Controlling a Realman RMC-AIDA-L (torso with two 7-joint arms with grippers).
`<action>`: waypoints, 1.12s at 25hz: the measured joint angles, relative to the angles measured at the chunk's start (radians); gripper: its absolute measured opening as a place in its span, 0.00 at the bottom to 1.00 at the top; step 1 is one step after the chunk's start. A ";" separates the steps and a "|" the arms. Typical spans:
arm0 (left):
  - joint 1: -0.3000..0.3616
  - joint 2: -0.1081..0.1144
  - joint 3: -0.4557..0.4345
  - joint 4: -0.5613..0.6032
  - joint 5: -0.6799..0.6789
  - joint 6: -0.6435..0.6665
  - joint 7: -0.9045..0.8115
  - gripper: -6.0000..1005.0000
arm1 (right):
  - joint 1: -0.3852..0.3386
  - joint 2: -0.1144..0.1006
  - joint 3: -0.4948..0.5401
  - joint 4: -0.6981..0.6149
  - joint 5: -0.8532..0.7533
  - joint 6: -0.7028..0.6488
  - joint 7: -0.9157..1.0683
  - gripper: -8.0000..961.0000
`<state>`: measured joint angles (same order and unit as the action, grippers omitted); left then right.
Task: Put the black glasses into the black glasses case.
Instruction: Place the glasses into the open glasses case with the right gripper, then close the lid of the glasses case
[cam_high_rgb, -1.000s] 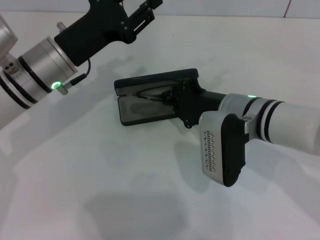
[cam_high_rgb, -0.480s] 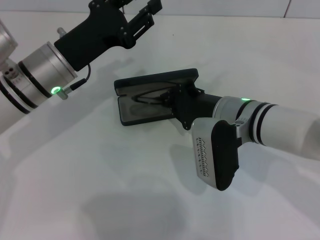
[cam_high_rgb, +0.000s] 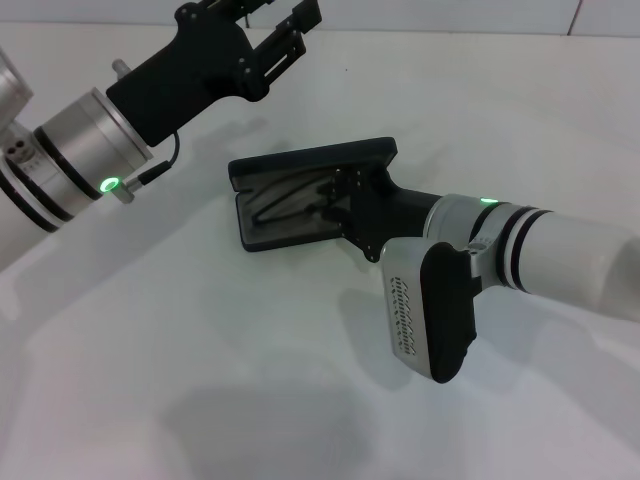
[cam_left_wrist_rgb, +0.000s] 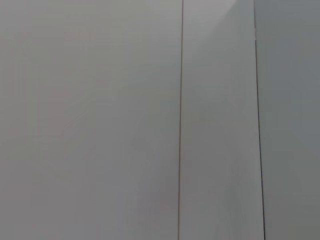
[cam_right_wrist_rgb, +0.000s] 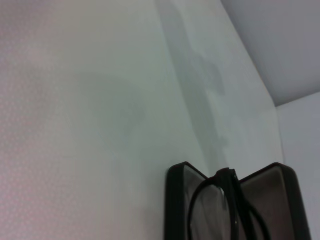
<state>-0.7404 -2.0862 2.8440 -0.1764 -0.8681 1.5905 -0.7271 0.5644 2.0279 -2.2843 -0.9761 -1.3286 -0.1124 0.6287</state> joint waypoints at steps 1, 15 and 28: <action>0.000 0.000 0.000 0.000 0.000 0.000 0.000 0.52 | 0.000 0.000 0.000 -0.003 0.000 0.002 0.008 0.26; 0.017 0.006 0.000 -0.008 -0.002 -0.001 0.000 0.52 | -0.149 -0.008 0.180 -0.124 -0.003 -0.310 0.055 0.26; -0.045 0.004 0.000 -0.049 0.092 -0.171 -0.067 0.52 | -0.170 -0.064 0.997 0.105 -0.163 -1.411 0.412 0.37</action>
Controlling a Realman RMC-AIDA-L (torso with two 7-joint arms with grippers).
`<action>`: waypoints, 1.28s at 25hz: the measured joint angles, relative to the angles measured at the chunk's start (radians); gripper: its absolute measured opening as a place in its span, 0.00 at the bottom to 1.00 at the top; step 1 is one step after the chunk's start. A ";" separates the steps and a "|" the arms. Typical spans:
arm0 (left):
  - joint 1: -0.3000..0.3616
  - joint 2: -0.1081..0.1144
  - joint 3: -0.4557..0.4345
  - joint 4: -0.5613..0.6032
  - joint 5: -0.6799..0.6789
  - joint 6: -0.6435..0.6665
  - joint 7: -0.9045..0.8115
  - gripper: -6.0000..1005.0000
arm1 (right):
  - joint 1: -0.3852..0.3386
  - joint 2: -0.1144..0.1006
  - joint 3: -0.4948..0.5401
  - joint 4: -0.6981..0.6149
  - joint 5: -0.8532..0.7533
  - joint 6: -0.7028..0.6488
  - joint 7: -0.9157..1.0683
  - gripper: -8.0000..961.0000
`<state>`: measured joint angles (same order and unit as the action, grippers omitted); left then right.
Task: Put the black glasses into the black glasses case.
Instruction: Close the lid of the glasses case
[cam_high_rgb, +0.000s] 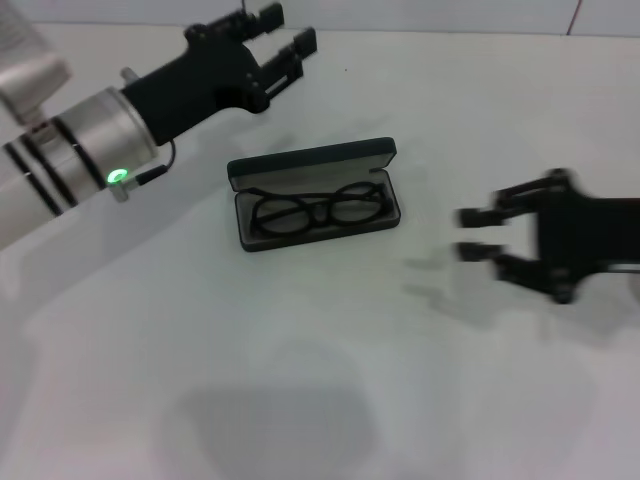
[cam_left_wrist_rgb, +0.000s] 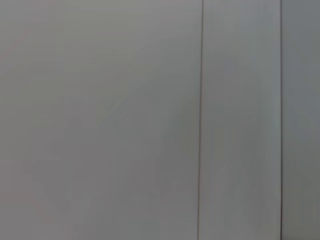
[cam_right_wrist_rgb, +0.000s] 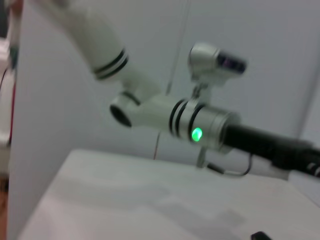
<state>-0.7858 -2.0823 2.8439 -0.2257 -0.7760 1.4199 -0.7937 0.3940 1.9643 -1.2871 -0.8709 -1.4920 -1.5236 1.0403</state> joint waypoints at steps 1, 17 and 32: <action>-0.027 0.001 0.000 0.000 0.043 -0.069 -0.039 0.52 | 0.009 -0.006 0.073 0.044 -0.020 -0.066 0.014 0.38; -0.143 -0.005 0.000 0.015 0.317 -0.422 -0.160 0.52 | -0.064 0.017 0.281 0.146 -0.086 -0.197 -0.105 0.67; -0.071 -0.007 0.000 0.039 0.392 -0.284 -0.064 0.52 | -0.058 0.010 0.288 0.155 -0.087 -0.187 -0.106 0.74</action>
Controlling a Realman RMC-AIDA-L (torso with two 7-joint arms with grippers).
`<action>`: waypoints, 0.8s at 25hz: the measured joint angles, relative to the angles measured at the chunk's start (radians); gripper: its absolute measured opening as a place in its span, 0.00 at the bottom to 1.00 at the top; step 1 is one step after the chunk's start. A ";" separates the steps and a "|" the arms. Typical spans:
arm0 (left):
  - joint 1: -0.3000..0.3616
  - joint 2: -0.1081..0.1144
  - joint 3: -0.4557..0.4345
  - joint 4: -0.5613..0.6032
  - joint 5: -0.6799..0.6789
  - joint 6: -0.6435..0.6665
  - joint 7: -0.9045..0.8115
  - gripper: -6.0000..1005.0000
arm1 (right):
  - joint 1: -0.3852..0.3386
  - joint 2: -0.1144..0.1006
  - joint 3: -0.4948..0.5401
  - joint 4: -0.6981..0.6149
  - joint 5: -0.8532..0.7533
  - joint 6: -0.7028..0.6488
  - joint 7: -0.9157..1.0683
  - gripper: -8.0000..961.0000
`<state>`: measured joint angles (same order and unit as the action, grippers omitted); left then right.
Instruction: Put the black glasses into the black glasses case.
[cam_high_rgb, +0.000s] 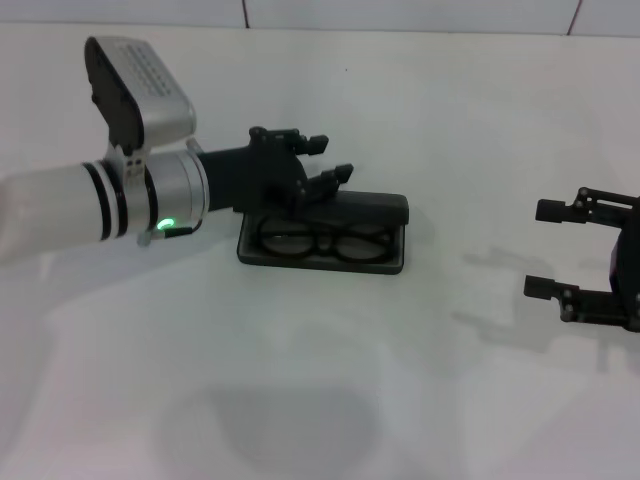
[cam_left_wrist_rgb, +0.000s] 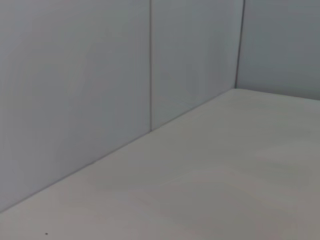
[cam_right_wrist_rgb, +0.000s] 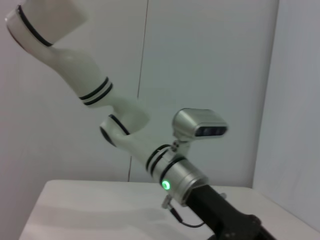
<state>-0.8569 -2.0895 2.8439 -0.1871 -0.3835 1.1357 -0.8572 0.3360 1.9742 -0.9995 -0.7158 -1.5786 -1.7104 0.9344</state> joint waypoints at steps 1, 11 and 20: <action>0.008 0.000 0.000 0.008 0.004 0.000 0.017 0.52 | 0.000 0.001 0.000 0.000 0.000 0.004 0.000 0.74; 0.056 -0.001 0.000 0.042 0.001 -0.001 0.126 0.52 | 0.000 0.005 0.001 0.001 0.000 0.016 0.000 0.74; 0.095 0.027 -0.001 0.017 -0.051 0.362 0.214 0.52 | 0.034 0.022 0.002 0.029 0.019 0.018 -0.017 0.74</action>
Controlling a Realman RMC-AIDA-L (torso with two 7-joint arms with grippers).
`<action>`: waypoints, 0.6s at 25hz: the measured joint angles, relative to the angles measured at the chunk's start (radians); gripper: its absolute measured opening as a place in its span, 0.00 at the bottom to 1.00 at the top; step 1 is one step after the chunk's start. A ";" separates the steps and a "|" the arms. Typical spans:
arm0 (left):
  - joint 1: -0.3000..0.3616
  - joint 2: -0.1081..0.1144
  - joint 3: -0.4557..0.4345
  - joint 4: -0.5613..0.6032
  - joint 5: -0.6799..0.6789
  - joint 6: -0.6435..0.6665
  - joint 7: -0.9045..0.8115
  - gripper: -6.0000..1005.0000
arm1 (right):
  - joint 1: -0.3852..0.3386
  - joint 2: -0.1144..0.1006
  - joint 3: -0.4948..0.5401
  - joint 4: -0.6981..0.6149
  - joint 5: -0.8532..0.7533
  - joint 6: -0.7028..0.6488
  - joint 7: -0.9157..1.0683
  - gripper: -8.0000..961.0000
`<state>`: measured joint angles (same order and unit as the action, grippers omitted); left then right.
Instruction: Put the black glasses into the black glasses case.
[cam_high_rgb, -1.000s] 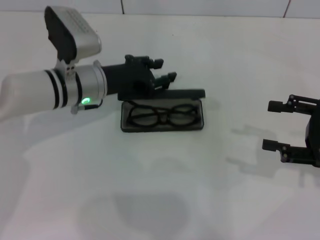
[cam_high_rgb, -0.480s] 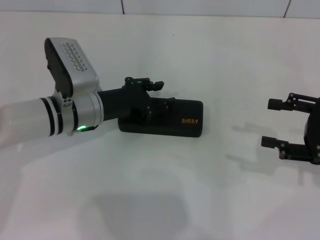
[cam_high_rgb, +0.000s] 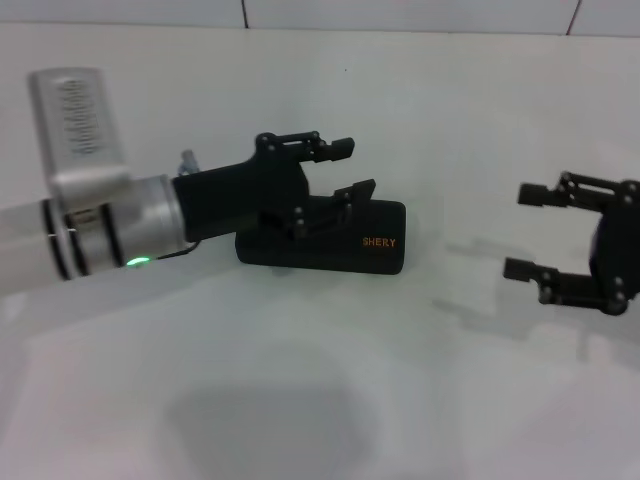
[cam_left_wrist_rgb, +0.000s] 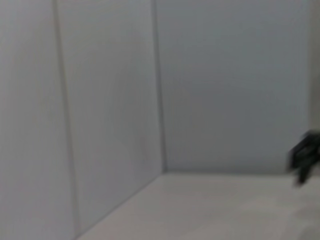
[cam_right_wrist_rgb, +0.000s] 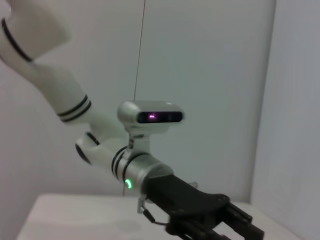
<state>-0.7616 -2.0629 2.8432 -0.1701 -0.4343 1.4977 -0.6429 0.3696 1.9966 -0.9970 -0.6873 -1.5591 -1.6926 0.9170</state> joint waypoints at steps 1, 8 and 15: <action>0.007 0.008 0.000 -0.010 0.004 0.057 0.003 0.52 | 0.014 0.006 0.000 0.013 0.002 -0.001 -0.002 0.74; 0.048 0.055 0.001 -0.045 0.053 0.306 0.039 0.52 | 0.129 0.017 -0.001 0.159 0.004 0.011 -0.053 0.74; 0.074 0.061 0.001 -0.071 0.058 0.369 0.029 0.52 | 0.200 0.021 -0.008 0.256 0.006 0.037 -0.116 0.74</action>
<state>-0.6876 -2.0022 2.8440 -0.2411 -0.3761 1.8670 -0.6135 0.5699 2.0174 -1.0052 -0.4316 -1.5528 -1.6553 0.8007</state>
